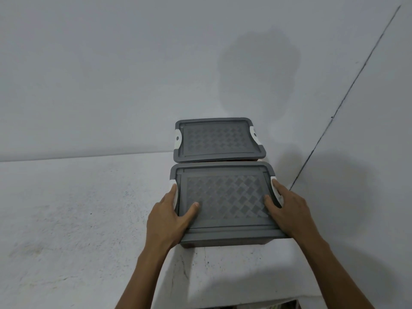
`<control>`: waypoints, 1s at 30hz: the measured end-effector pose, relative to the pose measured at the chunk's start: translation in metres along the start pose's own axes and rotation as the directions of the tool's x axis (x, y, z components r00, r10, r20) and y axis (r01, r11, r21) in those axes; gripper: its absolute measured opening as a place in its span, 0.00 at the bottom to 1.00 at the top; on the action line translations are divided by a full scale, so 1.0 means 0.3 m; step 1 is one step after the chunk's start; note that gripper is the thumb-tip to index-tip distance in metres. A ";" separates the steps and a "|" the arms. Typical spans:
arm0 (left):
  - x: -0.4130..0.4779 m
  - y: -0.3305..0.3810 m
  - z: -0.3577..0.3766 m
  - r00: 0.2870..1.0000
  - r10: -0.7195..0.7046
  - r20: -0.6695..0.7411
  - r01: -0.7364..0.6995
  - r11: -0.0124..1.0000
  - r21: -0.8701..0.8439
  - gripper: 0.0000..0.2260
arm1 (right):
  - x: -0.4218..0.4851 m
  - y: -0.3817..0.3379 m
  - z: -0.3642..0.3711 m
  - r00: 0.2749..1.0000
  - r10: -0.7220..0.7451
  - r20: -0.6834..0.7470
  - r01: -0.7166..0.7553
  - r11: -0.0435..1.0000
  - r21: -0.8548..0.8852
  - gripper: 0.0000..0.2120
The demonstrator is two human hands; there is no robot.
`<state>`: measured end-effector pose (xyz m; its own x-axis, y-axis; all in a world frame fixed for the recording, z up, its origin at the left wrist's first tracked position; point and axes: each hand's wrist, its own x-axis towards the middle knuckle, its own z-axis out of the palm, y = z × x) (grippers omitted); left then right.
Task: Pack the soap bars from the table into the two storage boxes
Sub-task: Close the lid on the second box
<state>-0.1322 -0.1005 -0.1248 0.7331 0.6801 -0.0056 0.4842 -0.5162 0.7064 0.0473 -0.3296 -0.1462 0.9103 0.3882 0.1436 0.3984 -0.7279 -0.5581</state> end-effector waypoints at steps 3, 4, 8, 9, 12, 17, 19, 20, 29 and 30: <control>0.015 0.022 0.010 1.000 0.003 -0.029 -0.003 1.000 -0.004 0.38 | 0.035 0.003 -0.002 1.000 -0.010 -0.005 0.010 1.000 0.001 0.30; 0.022 0.028 0.013 0.999 0.000 -0.040 0.000 1.000 -0.003 0.38 | 0.049 0.004 -0.002 1.000 -0.013 -0.007 0.013 1.000 0.011 0.30; 0.038 0.027 0.027 0.998 -0.008 -0.060 0.009 1.000 0.021 0.39 | 0.076 0.003 -0.001 0.999 -0.041 -0.018 0.041 0.999 0.032 0.29; 0.042 0.026 0.030 0.998 -0.007 -0.062 0.008 1.000 0.026 0.38 | 0.076 0.004 0.001 0.999 -0.049 -0.019 0.049 0.998 0.035 0.29; 0.048 0.014 0.038 0.998 0.004 -0.057 -0.002 0.999 0.038 0.38 | 0.075 0.006 0.002 0.999 -0.048 0.001 0.048 0.999 0.013 0.30; 0.039 -0.007 0.049 0.999 -0.007 -0.053 0.007 1.000 -0.007 0.34 | 0.058 0.012 0.002 0.999 -0.041 0.008 0.041 0.999 0.008 0.29; 0.035 -0.013 0.053 0.998 0.000 -0.058 -0.001 1.000 -0.027 0.32 | 0.055 0.012 -0.001 0.999 -0.034 0.010 0.034 0.999 0.000 0.29; 0.035 -0.018 0.055 0.998 0.002 -0.060 -0.004 0.999 -0.040 0.32 | 0.053 0.007 -0.005 1.000 -0.024 0.017 0.024 1.000 -0.013 0.29; 0.003 -0.069 0.032 0.999 0.020 0.034 -0.009 0.955 -0.296 0.25 | 0.021 -0.032 -0.019 0.998 -0.041 -0.051 0.028 0.971 -0.239 0.22; -0.001 -0.084 0.026 0.998 0.038 0.052 -0.018 0.942 -0.335 0.25 | 0.013 -0.049 -0.018 0.998 -0.043 -0.047 0.032 0.976 -0.217 0.21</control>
<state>-0.1408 -0.0919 -0.1481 0.7745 0.6323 -0.0154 0.2829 -0.3246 0.9025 0.0455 -0.3205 -0.1329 0.8967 0.3919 0.2060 0.4419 -0.8205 -0.3625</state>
